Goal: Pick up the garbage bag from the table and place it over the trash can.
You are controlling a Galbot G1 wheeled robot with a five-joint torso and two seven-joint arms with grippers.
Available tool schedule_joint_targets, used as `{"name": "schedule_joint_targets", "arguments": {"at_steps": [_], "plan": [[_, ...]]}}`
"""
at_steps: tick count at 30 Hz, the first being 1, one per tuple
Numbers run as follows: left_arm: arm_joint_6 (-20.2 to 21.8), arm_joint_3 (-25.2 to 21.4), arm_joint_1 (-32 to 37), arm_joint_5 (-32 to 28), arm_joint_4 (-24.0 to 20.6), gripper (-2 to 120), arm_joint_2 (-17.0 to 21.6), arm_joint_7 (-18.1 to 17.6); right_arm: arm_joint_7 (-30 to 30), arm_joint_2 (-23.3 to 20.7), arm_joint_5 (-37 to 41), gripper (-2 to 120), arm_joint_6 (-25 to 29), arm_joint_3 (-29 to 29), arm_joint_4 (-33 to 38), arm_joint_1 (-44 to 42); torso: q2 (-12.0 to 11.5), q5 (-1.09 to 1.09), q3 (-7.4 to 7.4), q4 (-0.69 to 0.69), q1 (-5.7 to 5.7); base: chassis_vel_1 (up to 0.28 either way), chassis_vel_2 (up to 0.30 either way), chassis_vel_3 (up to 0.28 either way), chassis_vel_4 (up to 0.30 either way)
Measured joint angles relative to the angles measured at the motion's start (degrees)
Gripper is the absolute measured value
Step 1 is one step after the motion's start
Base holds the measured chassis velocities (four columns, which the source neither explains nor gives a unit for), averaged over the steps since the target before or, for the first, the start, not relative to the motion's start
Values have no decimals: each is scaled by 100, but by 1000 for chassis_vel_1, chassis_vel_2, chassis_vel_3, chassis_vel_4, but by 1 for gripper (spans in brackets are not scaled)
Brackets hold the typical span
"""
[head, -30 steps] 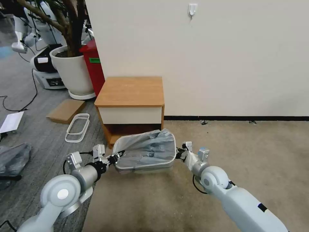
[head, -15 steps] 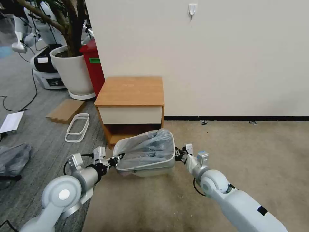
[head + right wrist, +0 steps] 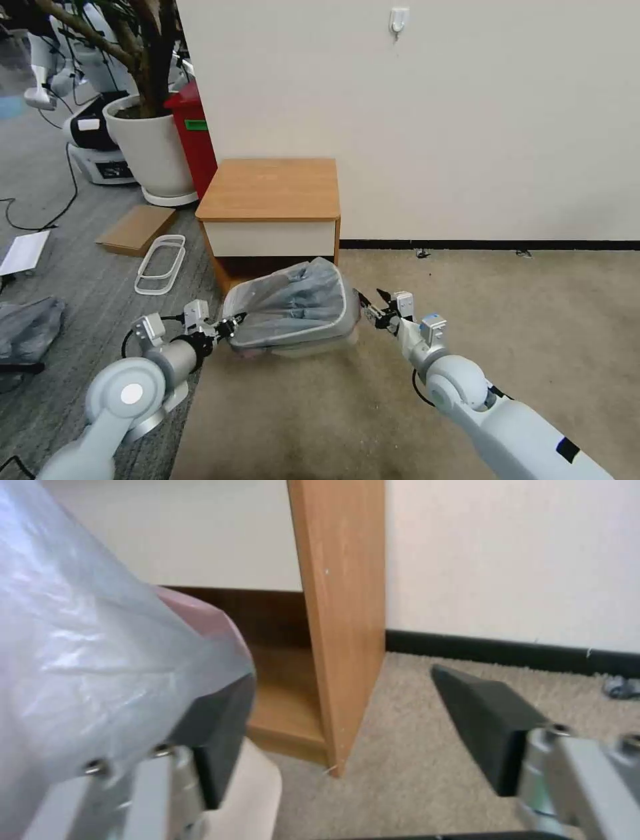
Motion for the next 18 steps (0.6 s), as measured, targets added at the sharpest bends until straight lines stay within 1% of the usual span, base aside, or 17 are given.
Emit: {"name": "schedule_joint_targets", "arguments": {"at_steps": [2, 3, 7, 9, 11, 12, 13, 14, 16, 17, 18], "plan": [[-9, -17, -36, -2, 51, 2, 1, -10, 0, -27, -19, 84, 5, 63, 73, -38, 0, 0, 0, 0, 0, 0, 0, 0, 0], [-9, -17, -36, -2, 51, 2, 1, -10, 0, -27, -19, 84, 5, 63, 73, -38, 0, 0, 0, 0, 0, 0, 0, 0, 0], [-112, -1, -93, 90, 146, 2, 1, -40, 14, -151, -125, 98, 12, 258, 253, -143, 0, 0, 0, 0, 0, 0, 0, 0, 0], [-139, 20, -104, 164, 158, 2, -8, -47, 14, -188, -190, 99, 21, 297, 302, -166, 0, 1, 0, 0, 0, 0, 0, 0, 0], [-234, 92, -121, 422, 171, 2, -45, -79, -7, -313, -405, 96, 41, 387, 494, -240, 0, 0, 0, 0, 0, 0, 0, 0, 0], [-290, 134, -128, 580, 172, 2, -65, -120, -20, -371, -492, 92, 41, 426, 611, -288, 0, -1, 0, 0, 0, 0, 0, 0, 0], [-290, 134, -128, 580, 172, 2, -65, -120, -20, -371, -492, 92, 41, 426, 611, -288, 0, -1, 0, 0, 0, 0, 0, 0, 0], [-330, 161, -131, 688, 173, 2, -77, -146, -33, -417, -548, 89, 41, 450, 718, -329, 1, 0, 0, 0, 0, 0, 0, 0, 0], [-426, 240, -133, 1013, 173, 2, -98, -204, -107, -521, -690, 78, 25, 518, 1029, -431, 0, -1, 0, 0, 0, 0, 0, 0, 0], [-426, 240, -133, 1013, 173, 2, -98, -204, -107, -521, -690, 78, 25, 518, 1029, -431, 0, -1, 0, 0, 0, 0, 0, 0, 0], [-459, 268, -133, 1153, 173, 2, -99, -219, -155, -550, -752, 74, 18, 537, 1148, -467, 1, -1, 0, 0, 0, 0, 0, 0, 0]]}}
